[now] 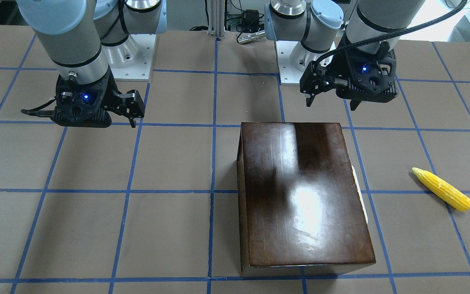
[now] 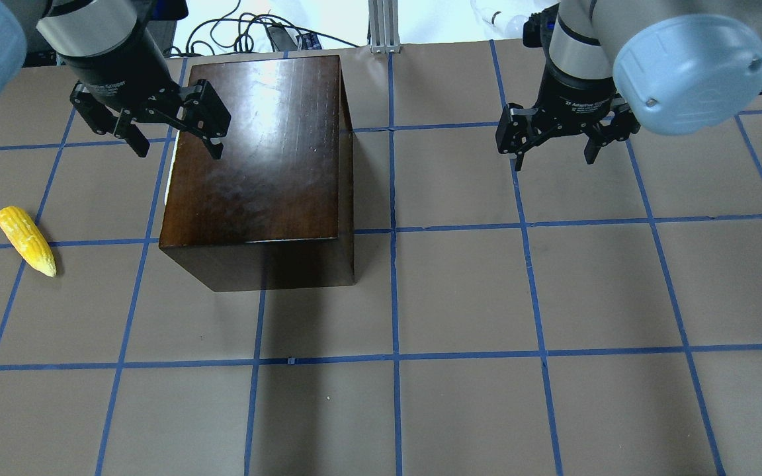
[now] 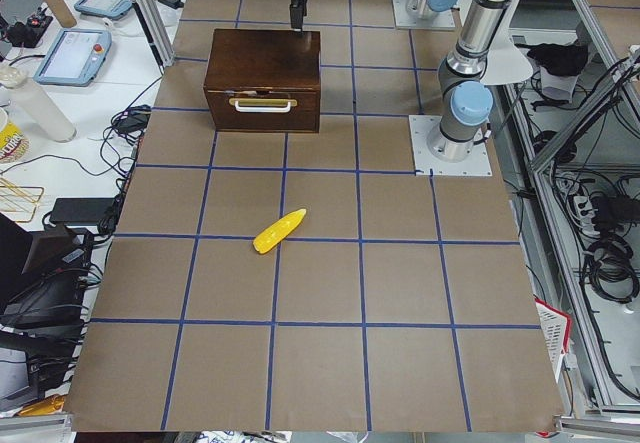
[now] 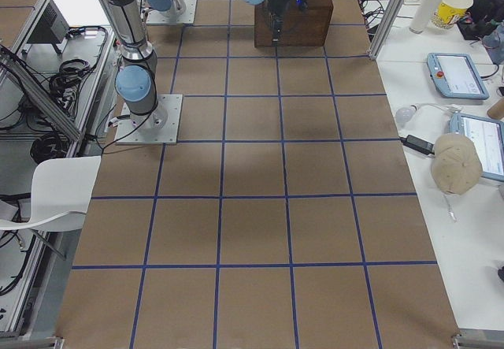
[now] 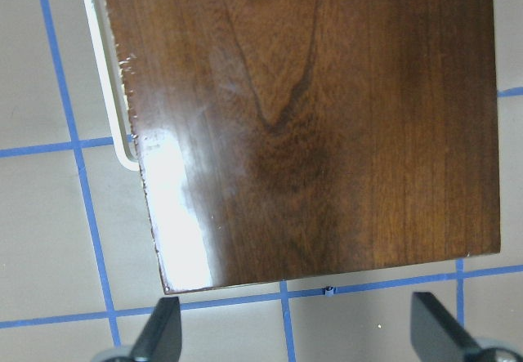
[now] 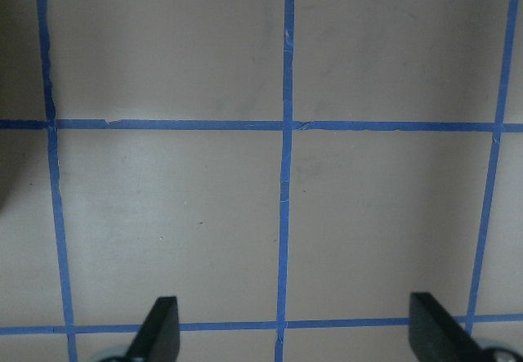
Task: Open drawer and put corn inside
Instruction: 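Raise the left gripper off the box top and move it toward the drawer side, then lower the left gripper beside the box to the white drawer handle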
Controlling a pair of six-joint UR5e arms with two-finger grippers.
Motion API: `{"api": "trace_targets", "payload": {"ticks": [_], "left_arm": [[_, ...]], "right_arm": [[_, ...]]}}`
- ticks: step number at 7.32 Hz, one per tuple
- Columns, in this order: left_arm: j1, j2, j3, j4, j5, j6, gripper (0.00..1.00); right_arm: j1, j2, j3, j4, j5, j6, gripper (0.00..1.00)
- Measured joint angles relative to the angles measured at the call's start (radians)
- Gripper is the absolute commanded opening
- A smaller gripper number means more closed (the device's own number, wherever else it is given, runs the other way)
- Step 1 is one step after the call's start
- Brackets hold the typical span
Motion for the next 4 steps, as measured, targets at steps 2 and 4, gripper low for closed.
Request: {"api": "trace_targets", "payload": {"ticks": [2, 4], "left_arm": [[0.112, -0.003, 0.023, -0.006, -0.010, 0.023, 1.00], [0.235, -0.025, 0.035, -0.006, -0.008, 0.104, 1.00]], "right_arm": [[0.000, 0.000, 0.000, 0.000, 0.000, 0.000, 1.00], [0.000, 0.000, 0.000, 0.000, -0.001, 0.000, 1.00]]}}
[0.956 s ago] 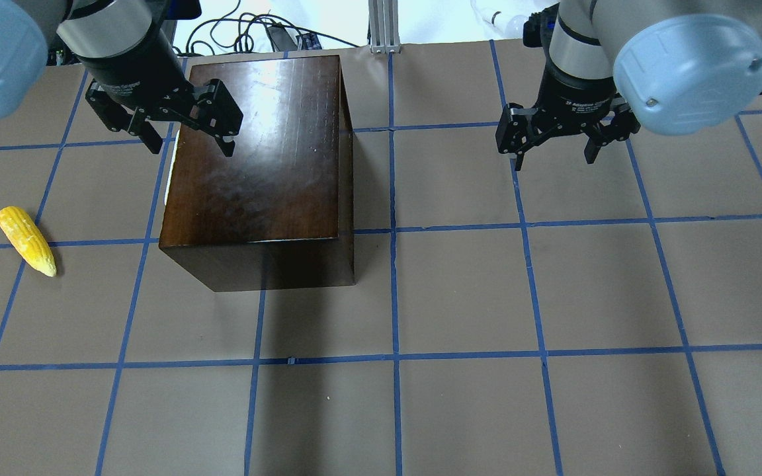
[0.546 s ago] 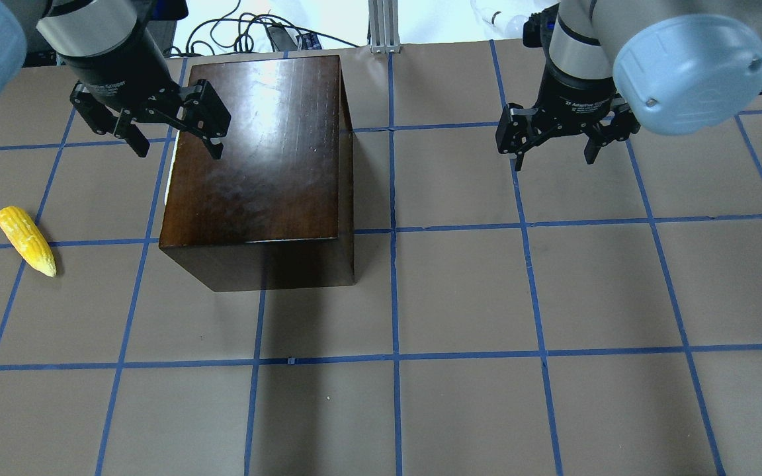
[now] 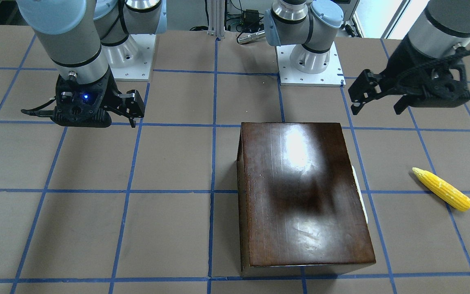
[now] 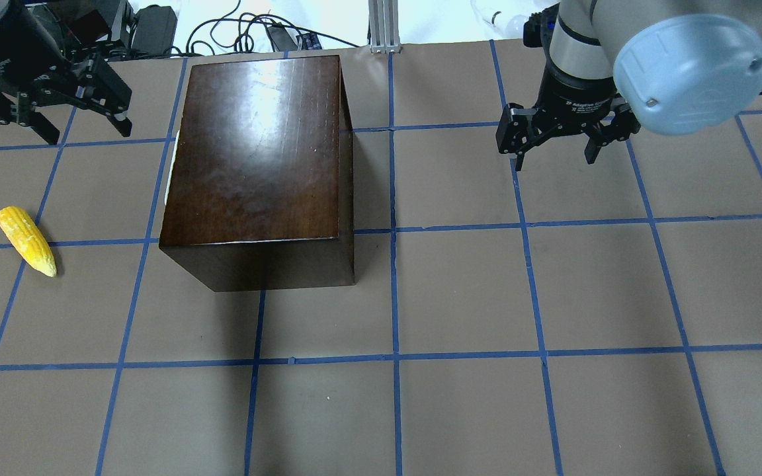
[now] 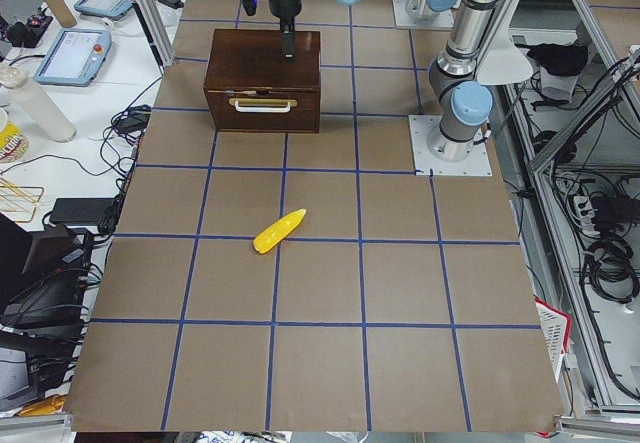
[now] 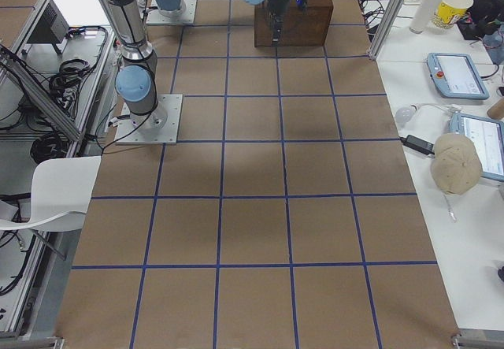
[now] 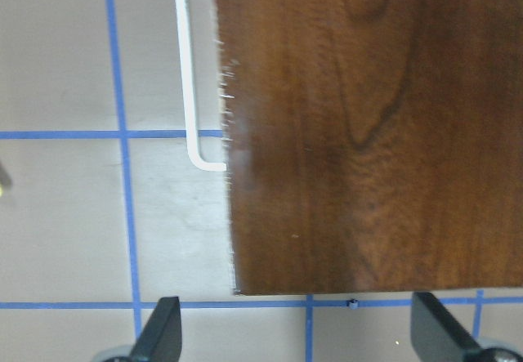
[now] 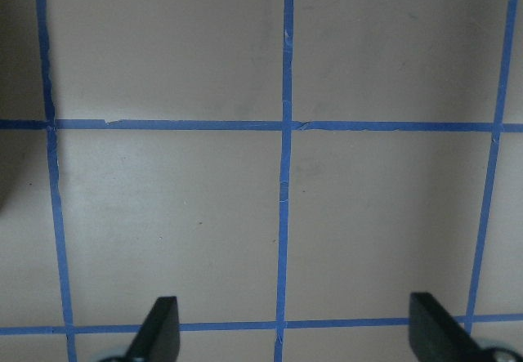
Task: Open drawer and put corn inside
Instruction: 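Lower the left gripper beside the box to the white drawer handle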
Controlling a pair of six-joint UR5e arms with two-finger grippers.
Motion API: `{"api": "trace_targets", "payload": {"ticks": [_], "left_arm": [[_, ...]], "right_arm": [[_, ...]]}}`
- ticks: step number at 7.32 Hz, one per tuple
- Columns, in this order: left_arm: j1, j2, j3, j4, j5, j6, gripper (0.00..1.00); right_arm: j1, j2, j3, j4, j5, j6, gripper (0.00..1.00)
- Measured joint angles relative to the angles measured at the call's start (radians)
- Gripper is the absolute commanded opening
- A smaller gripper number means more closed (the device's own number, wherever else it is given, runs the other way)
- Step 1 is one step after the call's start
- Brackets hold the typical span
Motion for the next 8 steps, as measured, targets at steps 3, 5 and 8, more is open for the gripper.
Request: {"api": "trace_targets", "payload": {"ticks": [3, 5, 8], "left_arm": [[0.147, -0.054, -0.013, 0.015, -0.009, 0.138, 1.00], [0.218, -0.109, -0.016, 0.070, -0.108, 0.232, 1.00], [0.227, -0.200, -0.015, 0.136, -0.169, 0.295, 1.00]], "right_arm": [[0.000, 0.000, 0.000, 0.000, 0.000, 0.000, 1.00], [0.000, 0.001, 0.000, -0.001, 0.000, 0.000, 1.00], [0.000, 0.000, 0.000, 0.000, 0.001, 0.000, 1.00]]}}
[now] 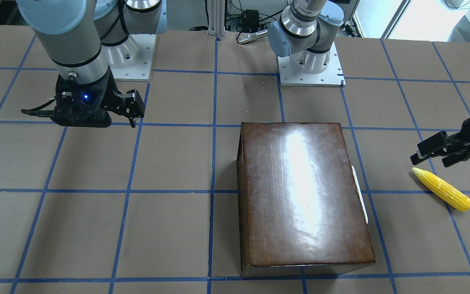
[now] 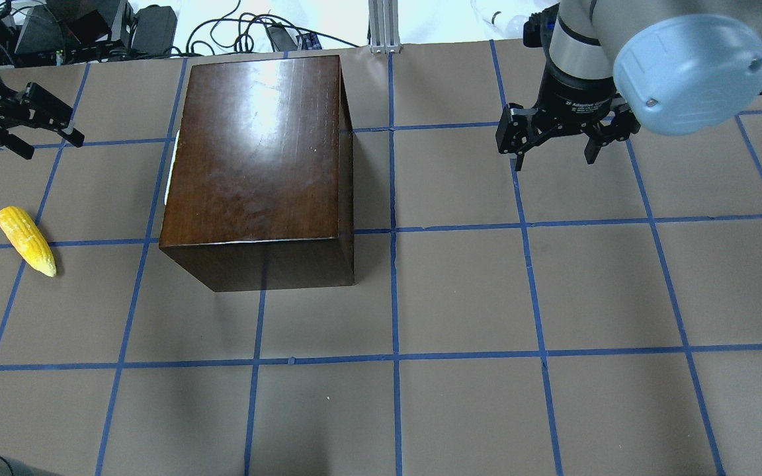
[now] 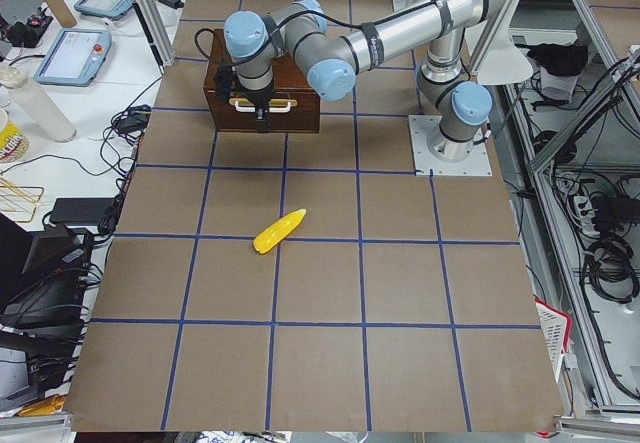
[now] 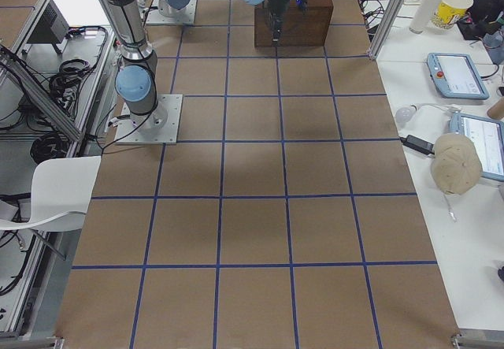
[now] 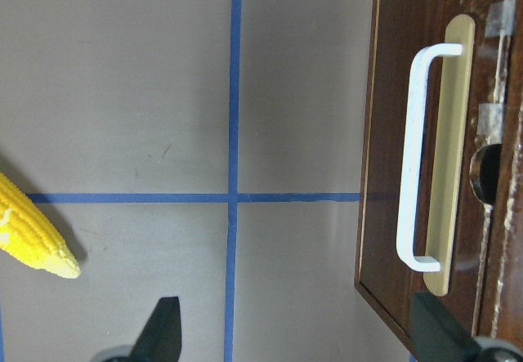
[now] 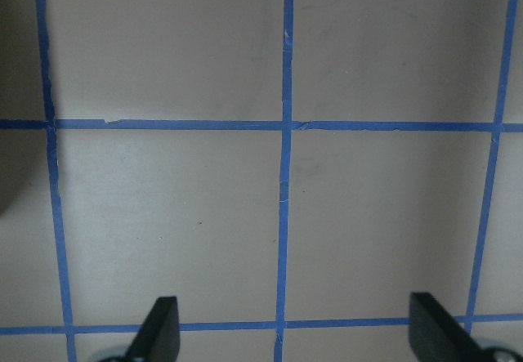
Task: Open drawer and put corn inside
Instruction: 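Lower the left gripper beside the box to the white drawer handle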
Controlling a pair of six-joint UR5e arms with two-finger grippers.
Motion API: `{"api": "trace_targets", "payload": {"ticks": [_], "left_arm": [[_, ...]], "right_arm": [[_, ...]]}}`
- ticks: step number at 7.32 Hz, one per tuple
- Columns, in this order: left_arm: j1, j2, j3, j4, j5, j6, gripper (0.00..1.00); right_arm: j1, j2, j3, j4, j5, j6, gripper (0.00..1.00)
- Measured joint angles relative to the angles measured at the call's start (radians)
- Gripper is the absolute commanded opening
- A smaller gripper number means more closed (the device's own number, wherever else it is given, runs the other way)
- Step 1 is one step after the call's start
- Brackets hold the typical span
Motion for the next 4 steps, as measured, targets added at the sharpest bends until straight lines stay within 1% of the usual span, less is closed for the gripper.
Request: {"api": "trace_targets", "payload": {"ticks": [2, 4], "left_arm": [[-0.021, -0.037, -0.001, 0.007, -0.058, 0.060, 1.00], [-0.054, -0.071, -0.013, 0.017, -0.076, 0.099, 1.00]], "right_arm": [[0.000, 0.000, 0.000, 0.001, 0.000, 0.000, 1.00], [0.000, 0.001, 0.000, 0.000, 0.001, 0.000, 1.00]]}}
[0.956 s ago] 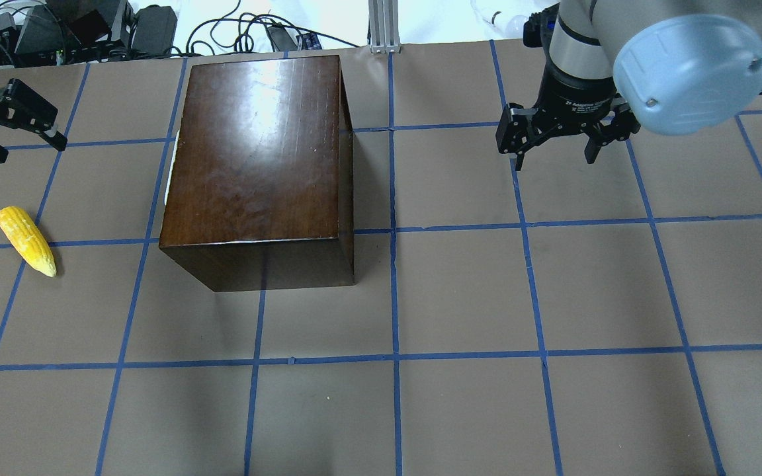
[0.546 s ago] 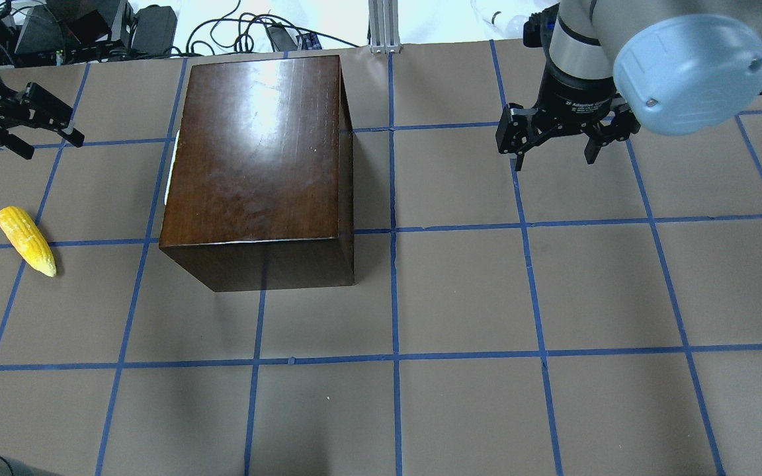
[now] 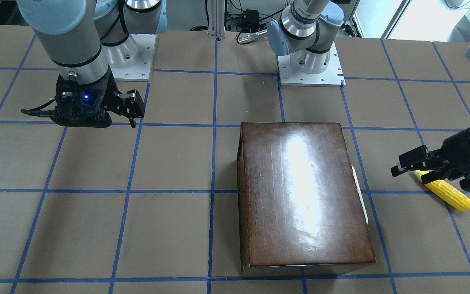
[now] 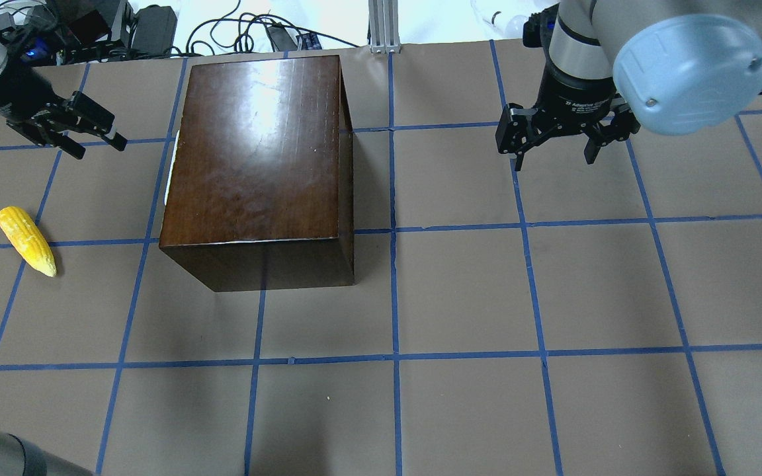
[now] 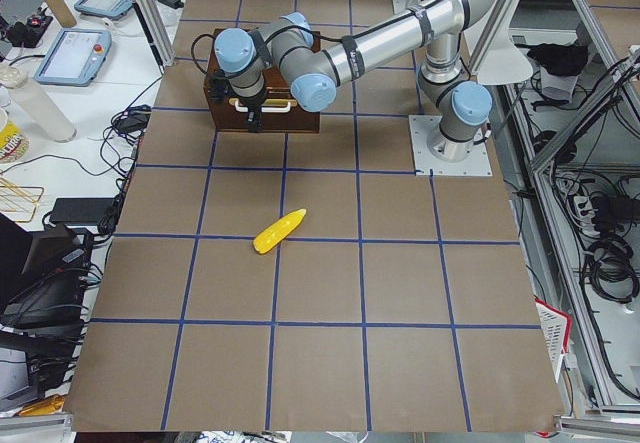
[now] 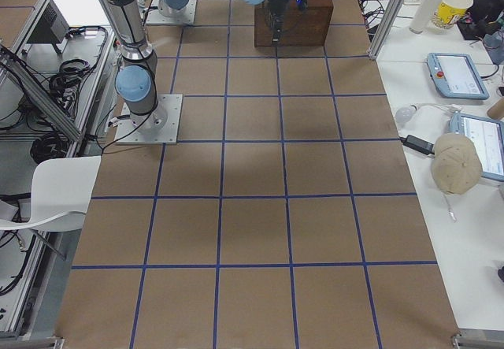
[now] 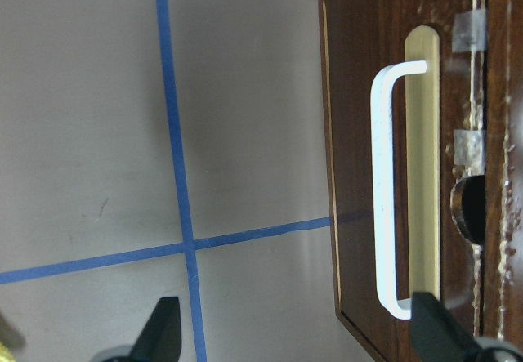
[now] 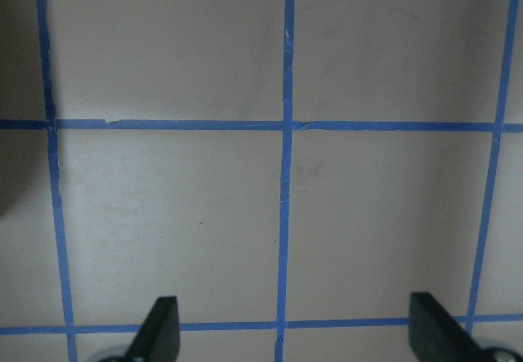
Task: Open drawer and put corn inside
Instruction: 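Lower the left gripper beside the box to the white drawer handle, then close the left gripper on the white drawer handle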
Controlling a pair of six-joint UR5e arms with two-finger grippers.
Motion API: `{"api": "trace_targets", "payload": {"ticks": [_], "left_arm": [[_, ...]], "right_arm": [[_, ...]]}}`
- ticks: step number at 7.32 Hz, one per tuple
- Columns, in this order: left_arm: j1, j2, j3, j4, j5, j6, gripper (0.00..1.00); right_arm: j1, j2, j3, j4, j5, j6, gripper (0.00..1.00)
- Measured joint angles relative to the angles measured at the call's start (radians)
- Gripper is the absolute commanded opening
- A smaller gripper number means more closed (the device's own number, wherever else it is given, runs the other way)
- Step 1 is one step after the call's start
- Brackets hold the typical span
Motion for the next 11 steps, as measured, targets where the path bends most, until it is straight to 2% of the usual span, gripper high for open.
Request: {"api": "trace_targets", "payload": {"ticks": [3, 11], "left_arm": [[-0.025, -0.030, -0.058, 0.102, -0.023, 0.004, 1.00], [-0.042, -0.083, -0.082, 0.158, -0.060, 0.003, 1.00]], "right_arm": [[0.000, -0.001, 0.000, 0.000, 0.000, 0.000, 1.00], [0.000, 0.000, 0.000, 0.000, 0.000, 0.000, 1.00]]}}
